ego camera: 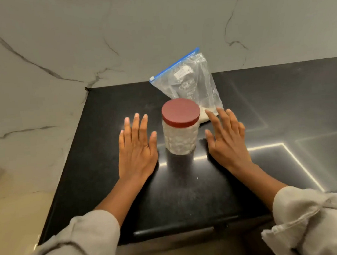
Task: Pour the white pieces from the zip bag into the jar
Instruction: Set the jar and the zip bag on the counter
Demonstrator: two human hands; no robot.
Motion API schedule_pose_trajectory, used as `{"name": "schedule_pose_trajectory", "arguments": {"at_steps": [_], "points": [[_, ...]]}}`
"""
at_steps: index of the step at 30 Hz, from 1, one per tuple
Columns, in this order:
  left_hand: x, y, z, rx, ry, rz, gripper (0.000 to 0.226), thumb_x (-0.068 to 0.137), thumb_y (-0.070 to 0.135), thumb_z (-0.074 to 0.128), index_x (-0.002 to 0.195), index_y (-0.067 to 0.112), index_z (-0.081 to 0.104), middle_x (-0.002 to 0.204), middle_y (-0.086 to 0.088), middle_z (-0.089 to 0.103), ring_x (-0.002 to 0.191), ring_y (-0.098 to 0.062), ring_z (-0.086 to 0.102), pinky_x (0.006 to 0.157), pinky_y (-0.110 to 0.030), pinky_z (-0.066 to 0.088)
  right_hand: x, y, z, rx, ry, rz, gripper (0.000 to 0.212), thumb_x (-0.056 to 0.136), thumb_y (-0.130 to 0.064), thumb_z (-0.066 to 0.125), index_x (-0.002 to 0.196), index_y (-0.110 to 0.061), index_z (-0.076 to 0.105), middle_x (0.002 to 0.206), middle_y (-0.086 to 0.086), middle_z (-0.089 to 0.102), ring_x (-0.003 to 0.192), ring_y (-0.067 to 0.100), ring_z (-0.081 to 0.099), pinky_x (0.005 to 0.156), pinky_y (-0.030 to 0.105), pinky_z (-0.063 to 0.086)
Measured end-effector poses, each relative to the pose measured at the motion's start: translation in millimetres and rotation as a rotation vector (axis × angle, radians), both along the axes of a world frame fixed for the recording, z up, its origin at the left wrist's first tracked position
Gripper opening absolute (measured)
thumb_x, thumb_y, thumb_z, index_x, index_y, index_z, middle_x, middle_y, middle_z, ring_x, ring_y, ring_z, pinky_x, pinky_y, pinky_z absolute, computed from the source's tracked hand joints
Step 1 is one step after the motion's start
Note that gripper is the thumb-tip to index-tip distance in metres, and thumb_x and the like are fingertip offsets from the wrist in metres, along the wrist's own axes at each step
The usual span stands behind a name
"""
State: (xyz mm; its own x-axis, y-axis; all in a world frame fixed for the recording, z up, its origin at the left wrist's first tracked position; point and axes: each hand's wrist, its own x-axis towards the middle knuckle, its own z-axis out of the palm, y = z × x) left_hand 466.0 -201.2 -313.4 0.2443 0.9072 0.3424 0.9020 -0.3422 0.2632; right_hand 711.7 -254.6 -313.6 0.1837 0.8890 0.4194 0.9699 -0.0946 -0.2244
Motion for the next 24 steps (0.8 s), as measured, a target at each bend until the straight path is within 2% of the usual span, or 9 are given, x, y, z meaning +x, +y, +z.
{"name": "schedule_pose_trajectory", "arguments": {"at_steps": [6,10,13,17,20,24], "points": [[0,3,-4,0.05,-0.024,-0.002,0.056,0.104,0.044,0.016,0.157,0.029,0.004,0.165,0.005,0.002,0.151,-0.019,-0.008,0.122,-0.044,0.001,0,5,-6,0.105,-0.008,0.084,0.057,0.096,-0.031,0.04,0.148,-0.036,0.016,0.154,0.0,0.021,0.143,0.03,0.016,0.109,0.056,0.018],[0,-18,-1,0.014,-0.03,-0.033,0.056,0.104,0.043,0.018,0.156,0.029,0.003,0.165,0.006,0.0,0.151,-0.017,-0.008,0.122,-0.044,0.001,-1,1,-1,0.072,0.019,0.099,0.059,0.094,-0.025,0.039,0.149,-0.031,0.018,0.153,0.002,0.026,0.14,0.032,0.022,0.108,0.059,0.021],[0,-32,-3,0.043,-0.106,-0.069,0.059,0.103,0.045,0.023,0.156,0.027,0.003,0.165,0.006,0.002,0.151,-0.014,-0.005,0.122,-0.045,0.005,-4,-4,2,0.056,0.062,0.126,0.061,0.093,-0.021,0.04,0.15,-0.025,0.018,0.151,0.003,0.029,0.14,0.029,0.023,0.11,0.057,0.02],[2,-39,3,0.117,-0.184,-0.104,0.078,0.097,0.06,0.033,0.157,0.018,0.004,0.163,-0.003,0.013,0.15,-0.017,0.008,0.121,-0.045,0.011,-6,-10,7,0.102,0.099,0.208,0.064,0.086,-0.01,0.044,0.148,-0.018,0.027,0.143,0.004,0.041,0.136,0.021,0.029,0.108,0.045,0.02],[3,-41,3,0.143,-0.132,-0.135,0.092,0.089,0.075,0.033,0.156,0.016,0.011,0.16,-0.006,0.023,0.147,-0.019,0.02,0.119,-0.043,0.015,-7,-11,8,0.075,0.166,0.24,0.065,0.083,-0.008,0.043,0.146,-0.017,0.029,0.144,0.003,0.044,0.137,0.017,0.029,0.113,0.045,0.018],[8,-32,4,0.076,-0.086,-0.156,0.104,0.079,0.087,0.03,0.155,0.016,0.016,0.154,-0.001,0.036,0.143,-0.017,0.025,0.116,-0.04,0.016,-7,-13,10,0.06,0.193,0.334,0.072,0.075,-0.01,0.042,0.146,-0.02,0.029,0.143,0.0,0.048,0.138,0.014,0.031,0.115,0.041,0.017]]}}
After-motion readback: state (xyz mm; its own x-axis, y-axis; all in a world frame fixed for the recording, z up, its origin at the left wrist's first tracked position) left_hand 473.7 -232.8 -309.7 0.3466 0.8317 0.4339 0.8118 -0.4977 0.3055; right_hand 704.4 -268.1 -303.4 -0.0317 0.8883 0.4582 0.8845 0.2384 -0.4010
